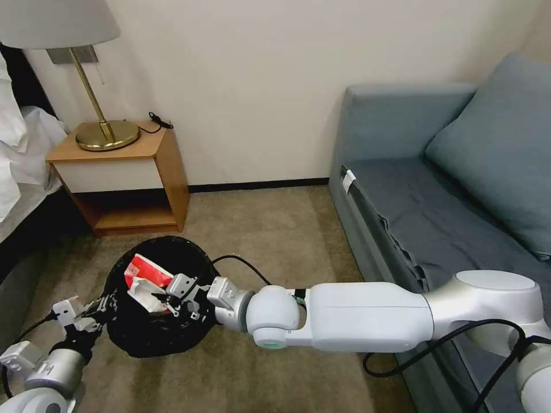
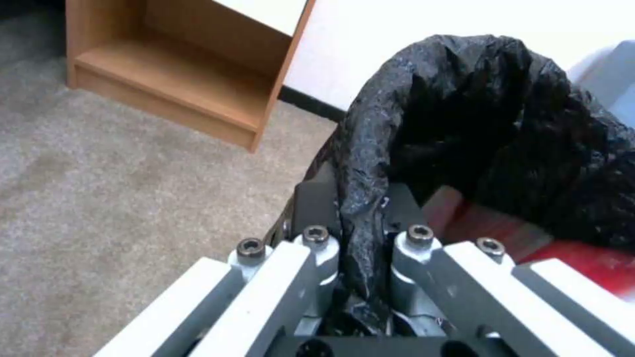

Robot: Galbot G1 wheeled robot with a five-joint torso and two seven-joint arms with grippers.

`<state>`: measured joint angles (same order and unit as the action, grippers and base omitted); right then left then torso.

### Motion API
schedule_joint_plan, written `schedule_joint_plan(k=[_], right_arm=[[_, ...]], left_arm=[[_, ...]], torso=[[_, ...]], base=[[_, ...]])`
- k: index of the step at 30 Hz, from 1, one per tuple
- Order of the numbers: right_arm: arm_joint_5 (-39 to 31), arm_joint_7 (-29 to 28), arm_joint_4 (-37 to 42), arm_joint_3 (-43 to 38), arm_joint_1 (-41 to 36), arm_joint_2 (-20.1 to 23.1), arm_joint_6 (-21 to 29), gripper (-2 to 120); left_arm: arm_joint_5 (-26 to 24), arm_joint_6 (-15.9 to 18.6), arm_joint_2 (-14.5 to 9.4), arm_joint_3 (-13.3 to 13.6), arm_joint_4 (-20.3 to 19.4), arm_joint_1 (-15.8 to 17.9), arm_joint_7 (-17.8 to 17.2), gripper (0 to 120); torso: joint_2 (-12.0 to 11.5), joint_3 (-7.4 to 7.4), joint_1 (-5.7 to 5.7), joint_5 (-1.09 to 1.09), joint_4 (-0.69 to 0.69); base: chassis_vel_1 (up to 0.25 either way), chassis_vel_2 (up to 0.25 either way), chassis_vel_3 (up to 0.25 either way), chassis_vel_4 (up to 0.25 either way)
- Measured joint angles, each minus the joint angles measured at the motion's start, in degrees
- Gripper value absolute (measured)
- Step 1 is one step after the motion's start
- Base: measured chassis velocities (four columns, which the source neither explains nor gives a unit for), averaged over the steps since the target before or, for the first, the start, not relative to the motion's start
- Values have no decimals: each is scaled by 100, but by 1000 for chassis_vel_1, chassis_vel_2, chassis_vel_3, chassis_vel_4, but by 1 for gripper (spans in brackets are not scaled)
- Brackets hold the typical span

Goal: Pick up the trash bin, then pick up the garbage on the floor and place it into the trash bin.

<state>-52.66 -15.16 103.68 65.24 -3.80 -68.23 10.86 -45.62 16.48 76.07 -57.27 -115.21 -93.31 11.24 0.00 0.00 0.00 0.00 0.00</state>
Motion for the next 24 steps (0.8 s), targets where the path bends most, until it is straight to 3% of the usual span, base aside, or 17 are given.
schedule_joint_plan(k=[6, 10, 12, 16, 20, 24], right_arm=[[35, -24, 68, -43, -17, 121, 17, 44], [154, -173, 160, -249, -88, 342, 23, 64], [185, -188, 174, -295, -92, 391, 30, 66], [318, -264, 236, -548, -91, 635, 78, 79], [457, -732, 367, -1254, -206, 1066, 209, 98], [525, -1099, 517, -1826, -446, 1340, 320, 100]], left_arm=[[-5, 56, 13, 23, -9, 33, -24, 4], [-52, 135, 25, 56, 6, 52, -95, 4], [-69, 154, 28, 64, 11, 56, -106, 4], [-147, 222, 41, 114, 38, 82, -168, 4], [-247, 306, 57, 187, 80, 161, -316, 4], [-332, 358, 54, 231, 107, 211, -396, 4]], torso=[[0, 0, 0, 0, 0], [0, 0, 0, 0, 0], [0, 0, 0, 1, 1], [0, 0, 0, 1, 0], [0, 0, 0, 0, 0], [0, 0, 0, 1, 0]], base=[[0, 0, 0, 0], [0, 0, 0, 0], [0, 0, 0, 0], [0, 0, 0, 0], [0, 0, 0, 0], [0, 0, 0, 0]])
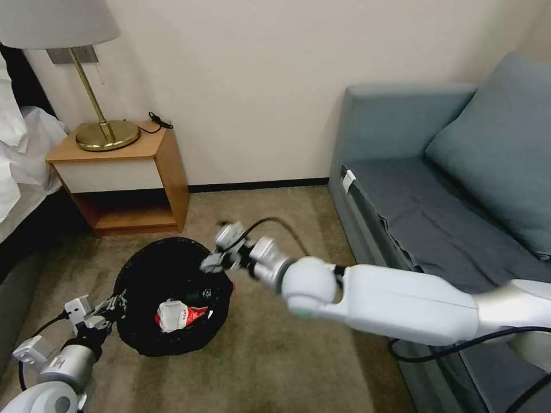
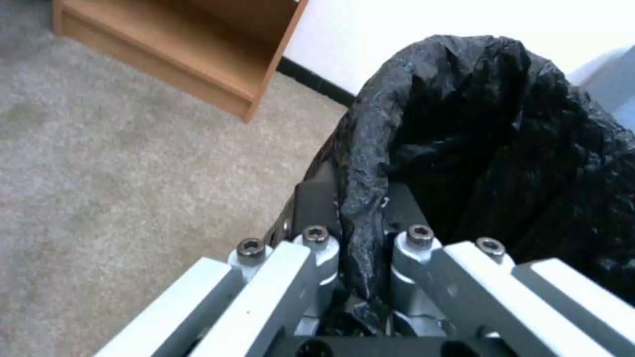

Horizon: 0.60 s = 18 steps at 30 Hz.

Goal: Pick up the trash bin, then pick up the garbage on the floor and place it into the trash bin.

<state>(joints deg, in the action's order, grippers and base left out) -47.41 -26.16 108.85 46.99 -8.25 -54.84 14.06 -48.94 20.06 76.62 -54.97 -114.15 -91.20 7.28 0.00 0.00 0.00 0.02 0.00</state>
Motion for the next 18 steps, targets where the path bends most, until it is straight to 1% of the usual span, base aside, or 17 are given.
schedule_joint_plan(k=[1, 2, 5, 6, 8, 10, 11, 12, 14, 15, 18], right_arm=[[24, -63, 78, -219, -90, 117, 25, 100], [24, -63, 78, -219, -90, 117, 25, 100], [73, -65, 383, -873, -393, 494, 78, 100], [71, -54, 577, -1159, -554, 681, 109, 100], [69, -49, 637, -1247, -610, 739, 117, 100], [61, -50, 1046, -1839, -1106, 1147, 175, 100], [61, -50, 1046, -1839, -1106, 1147, 175, 100], [58, -51, 1136, -1957, -1223, 1236, 184, 100], [40, -75, 1484, -2533, -1743, 1590, 200, 100], [40, -75, 1484, -2533, -1743, 1590, 200, 100], [43, -105, 1922, -3433, -2551, 2009, 195, 100]], left_arm=[[-43, 31, -4, 15, 9, 18, -35, 4], [-43, 31, -4, 15, 9, 18, -35, 4], [-200, 187, -6, 39, 25, 71, -199, 4], [-261, 268, -5, 54, 41, 93, -288, 4], [-274, 292, -6, 59, 45, 98, -314, 4], [-344, 431, -18, 101, 66, 120, -466, 4], [-344, 431, -18, 101, 66, 120, -466, 4], [-356, 455, -20, 113, 68, 126, -496, 4], [-381, 512, -12, 173, 88, 155, -620, 4], [-381, 512, -12, 173, 88, 155, -620, 4], [-385, 518, 53, 227, 132, 160, -718, 4]], torso=[[0, 0, 0, 0, 0], [0, 0, 0, 0, 0], [0, 0, 0, 0, -1], [0, 0, 0, 0, 0], [0, 0, 0, 0, 0], [0, 0, 0, 0, 0], [0, 0, 0, 0, 0], [0, 0, 0, 1, -1], [0, 0, 0, 0, -1], [0, 0, 0, 0, -1], [0, 0, 0, 1, -2]], base=[[0, 0, 0, 0], [0, 0, 0, 0], [0, 0, 0, 0], [0, 0, 0, 0], [0, 0, 0, 0], [0, 0, 0, 0], [0, 0, 0, 0], [0, 0, 0, 0], [0, 0, 0, 0], [0, 0, 0, 0], [0, 0, 0, 0]])
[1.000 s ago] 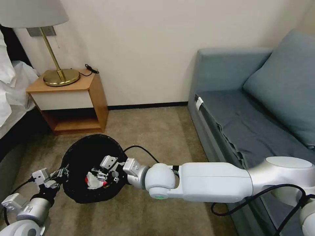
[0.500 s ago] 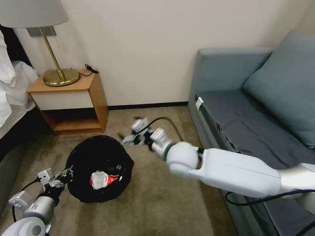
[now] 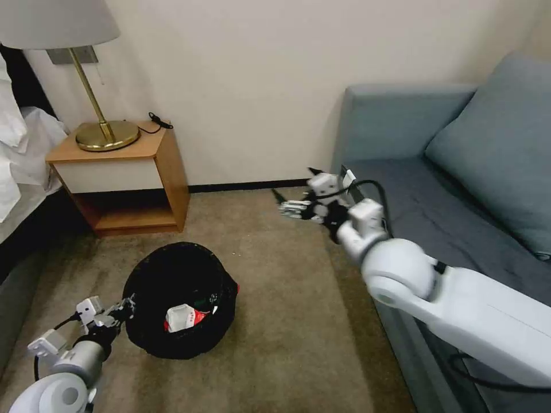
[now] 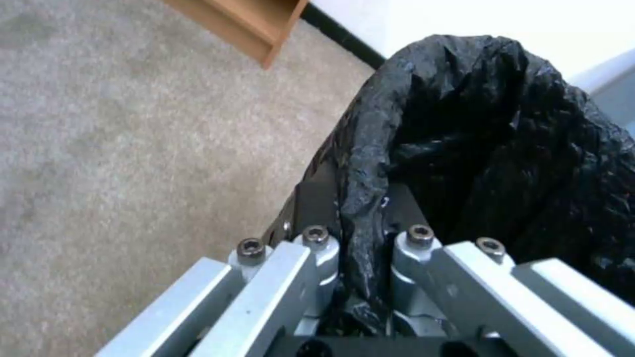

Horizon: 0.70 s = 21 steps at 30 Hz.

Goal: Pick up the trash bin, then pick up the garbage on the floor and place it into the trash bin.

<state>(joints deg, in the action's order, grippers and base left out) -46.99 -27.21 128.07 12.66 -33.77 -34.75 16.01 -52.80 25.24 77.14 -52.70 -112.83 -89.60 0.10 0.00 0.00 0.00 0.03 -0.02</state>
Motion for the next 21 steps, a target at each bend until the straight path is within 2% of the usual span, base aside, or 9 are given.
schedule_joint_plan(k=[2, 5, 6, 10, 11, 15, 16, 17, 21], right_arm=[[11, -25, 58, -110, -112, 57, -7, 100], [111, -128, 363, -840, -1001, 127, -14, 100], [111, -128, 363, -840, -1001, 127, -14, 100], [192, -342, 750, -1910, -2244, -76, 125, 100], [192, -342, 750, -1910, -2244, -76, 125, 100], [493, -292, 1082, -2942, -3415, -290, 152, 100], [493, -292, 1082, -2942, -3415, -290, 152, 100], [656, -198, 1366, -3622, -4219, -512, 152, 100], [851, -119, 1543, -4139, -4930, -869, 153, 100]], left_arm=[[-2, -3, 19, -1, 6, -12, -6, 4], [-80, -8, 122, -65, 19, -80, -69, 4], [-80, -8, 122, -65, 19, -80, -69, 4], [-146, 10, 145, -122, 46, -85, -136, 4], [-146, 10, 145, -122, 46, -85, -136, 4], [-158, 16, 136, -132, 80, -81, -154, 4], [-158, 16, 136, -132, 80, -81, -154, 4], [-151, 18, 126, -117, 84, -85, -151, 11], [-90, 15, 109, -90, 73, -96, -140, 25]], torso=[[0, 0, 0, -2, -1], [0, 0, 0, -1, 3], [0, 0, 0, -1, 3], [0, 0, 0, -2, 2], [0, 0, 0, -2, 2], [0, 0, 0, -2, 2], [0, 0, 0, -2, 2], [0, 0, 0, -2, 0], [0, 0, 0, 0, 2]], base=[[0, 0, 0, 0], [0, 0, 0, 0], [0, 0, 0, 0], [0, 0, 0, 0], [0, 0, 0, 0], [0, 0, 0, 0], [0, 0, 0, 0], [0, 0, 0, 0], [0, 0, 0, 0]])
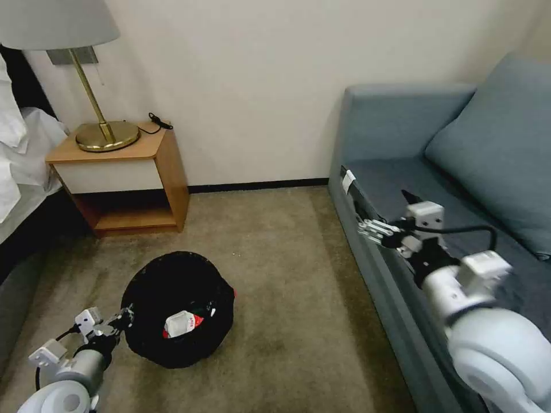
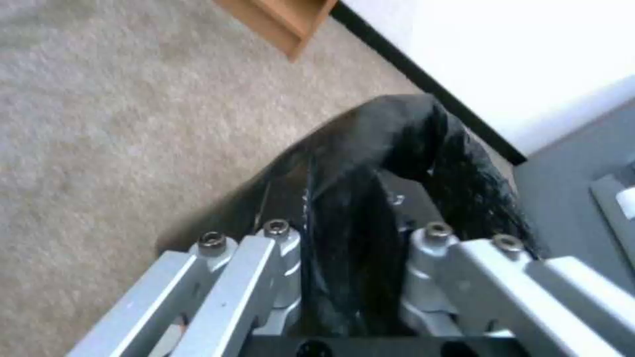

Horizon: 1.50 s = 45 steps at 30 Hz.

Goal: Pick up the trash bin, then pick up the garbage on the floor and place it into the trash bin.

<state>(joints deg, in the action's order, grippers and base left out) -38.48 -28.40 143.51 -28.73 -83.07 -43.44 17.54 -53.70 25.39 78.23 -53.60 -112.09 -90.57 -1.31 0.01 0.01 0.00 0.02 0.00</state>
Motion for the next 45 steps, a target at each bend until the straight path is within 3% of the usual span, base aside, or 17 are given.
schedule_joint_plan(k=[2, 5, 15, 20, 30, 33, 35, 37, 38, 45], right_arm=[[99, 36, 7, -111, -208, -121, 0, 100], [389, 185, 8, -408, -779, -459, -52, 100], [598, 298, -8, -766, -1450, -807, -138, 100], [664, 353, -14, -912, -1665, -990, -147, 100], [758, 384, -20, -909, -1750, -1324, -144, 100], [779, 384, -22, -982, -1781, -1421, -140, 100], [805, 384, -22, -1003, -1792, -1456, -140, 100], [1011, 392, -23, -1078, -1828, -1611, -162, 100], [1011, 392, -23, -1078, -1828, -1611, -162, 100], [1719, 414, -27, -1269, -2061, -2227, -228, 100]], left_arm=[[28, 3, -3, 11, -10, -4, 4, 30], [71, 14, -20, 32, -34, -19, 2, 47], [216, 26, 38, 68, -79, -112, -3, 79], [729, -194, 146, -60, -156, -253, 163, 98], [1358, -336, 183, -405, -457, -399, 431, 100], [1970, -737, 162, -488, -549, -456, 781, 100], [2121, -893, 164, -475, -589, -457, 892, 100], [2465, -1322, 211, -268, -750, -410, 1103, 100], [2465, -1322, 211, -268, -750, -410, 1103, 100], [2801, -1600, 480, 377, -1382, -302, 1036, 100]], torso=[[0, 0, 0, -1, 0], [0, 0, 0, -1, -1], [0, 0, 0, -2, 0], [0, 0, 0, -3, -1], [0, 0, 0, -2, -1], [0, 0, 0, -3, 1], [0, -1, 0, -3, 1], [0, 0, 0, -3, 0], [0, 0, 0, -3, 0], [0, 0, 0, -1, -2]], base=[[0, 0, 0, 0], [0, 0, 0, 0], [0, 0, 0, 0], [0, 0, 0, 0], [0, 0, 0, 0], [0, 0, 0, 0], [0, 0, 0, 0], [0, 0, 0, 0], [0, 0, 0, 0], [0, 0, 0, 0]])
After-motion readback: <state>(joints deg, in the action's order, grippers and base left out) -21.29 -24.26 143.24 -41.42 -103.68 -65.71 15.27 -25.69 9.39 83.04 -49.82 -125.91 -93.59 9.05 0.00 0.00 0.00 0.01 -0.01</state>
